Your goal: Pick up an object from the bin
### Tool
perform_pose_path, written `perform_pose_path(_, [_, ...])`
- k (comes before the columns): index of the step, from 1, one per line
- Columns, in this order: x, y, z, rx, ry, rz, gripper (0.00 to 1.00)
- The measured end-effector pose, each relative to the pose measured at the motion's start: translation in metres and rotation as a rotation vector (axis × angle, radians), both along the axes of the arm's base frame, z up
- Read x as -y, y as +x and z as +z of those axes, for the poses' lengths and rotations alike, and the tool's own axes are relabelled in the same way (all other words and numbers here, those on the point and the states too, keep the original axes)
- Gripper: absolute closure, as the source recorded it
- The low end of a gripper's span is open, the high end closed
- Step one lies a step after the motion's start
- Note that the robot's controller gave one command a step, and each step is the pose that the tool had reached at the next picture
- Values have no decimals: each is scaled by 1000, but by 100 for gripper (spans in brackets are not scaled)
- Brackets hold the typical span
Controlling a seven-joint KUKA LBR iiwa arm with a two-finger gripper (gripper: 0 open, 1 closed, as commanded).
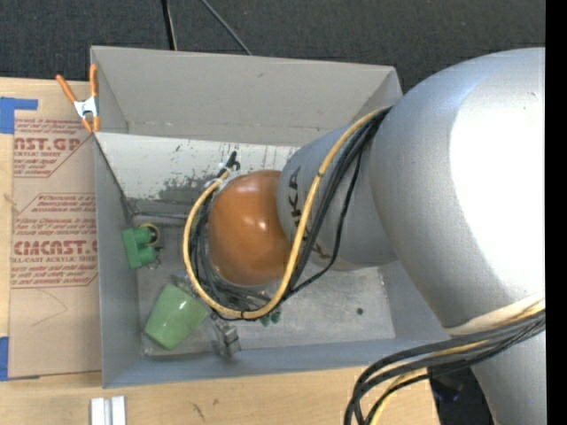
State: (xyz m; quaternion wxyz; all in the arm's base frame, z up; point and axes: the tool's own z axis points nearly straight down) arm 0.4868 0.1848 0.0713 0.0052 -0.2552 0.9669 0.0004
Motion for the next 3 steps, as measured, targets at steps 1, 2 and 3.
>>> perform_pose_path(1, [1,-2,-1,-9,-2,-2,100])
perform_pose_path(2, [-10,14,156,0,1,-69,100])
perform_pose_path(3, [-9,13,151,-8,-1,-69,0])
